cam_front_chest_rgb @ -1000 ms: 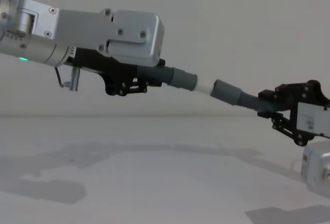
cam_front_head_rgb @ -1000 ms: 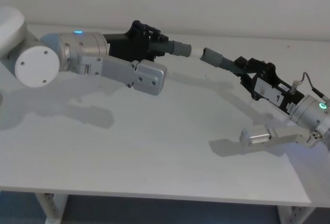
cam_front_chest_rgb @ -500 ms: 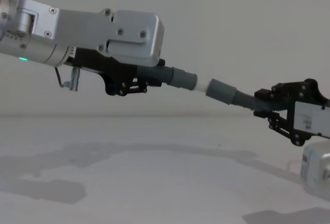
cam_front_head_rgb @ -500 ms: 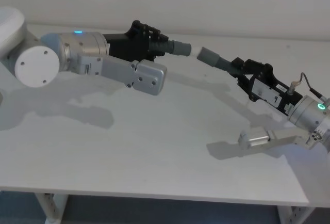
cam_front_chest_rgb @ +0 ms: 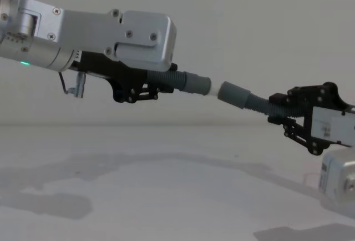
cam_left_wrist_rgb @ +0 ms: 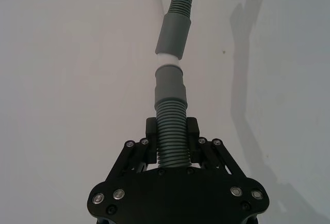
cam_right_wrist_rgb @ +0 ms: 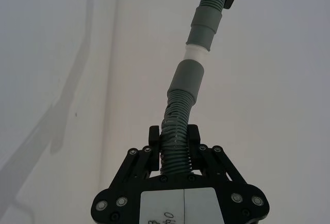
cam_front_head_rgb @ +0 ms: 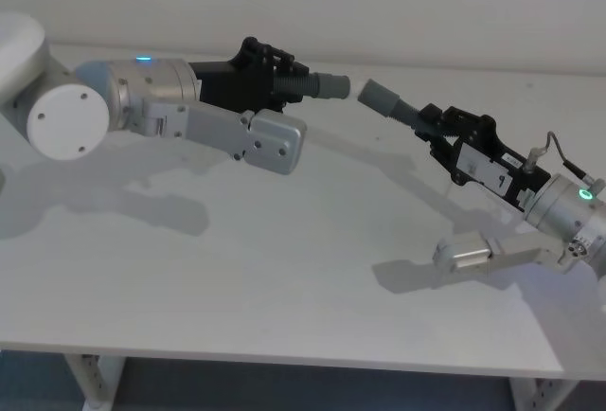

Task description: Use both hands to pick up one end of the pipe from the table, align the ends, and insert them.

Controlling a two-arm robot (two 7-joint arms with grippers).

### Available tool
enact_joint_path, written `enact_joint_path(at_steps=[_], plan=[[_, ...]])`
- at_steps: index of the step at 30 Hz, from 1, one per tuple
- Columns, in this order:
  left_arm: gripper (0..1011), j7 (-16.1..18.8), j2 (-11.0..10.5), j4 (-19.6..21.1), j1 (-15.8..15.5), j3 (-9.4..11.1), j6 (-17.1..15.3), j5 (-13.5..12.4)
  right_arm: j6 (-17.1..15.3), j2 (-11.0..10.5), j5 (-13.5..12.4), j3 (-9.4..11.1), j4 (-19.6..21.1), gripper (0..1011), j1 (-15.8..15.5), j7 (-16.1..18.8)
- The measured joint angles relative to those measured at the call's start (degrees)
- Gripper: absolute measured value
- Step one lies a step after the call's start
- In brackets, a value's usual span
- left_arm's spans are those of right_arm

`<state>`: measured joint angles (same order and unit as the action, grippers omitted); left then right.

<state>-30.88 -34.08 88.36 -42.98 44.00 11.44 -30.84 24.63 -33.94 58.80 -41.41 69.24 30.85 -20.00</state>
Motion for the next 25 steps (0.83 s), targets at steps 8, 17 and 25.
enact_joint_path(at_steps=[8,17,25], plan=[[327,0.00,0.00,0.00,0.00,0.00,0.00,0.00,0.13,0.12,-0.09,0.06,0.12,314,0.00,0.05],[327,0.00,0.00,0.00,0.00,0.00,0.00,0.01,0.18,0.17,-0.14,0.08,0.18,314,0.00,0.09],[327,0.00,0.00,0.00,0.00,0.00,0.01,0.00,0.22,0.22,-0.20,0.08,0.23,314,0.00,0.09]])
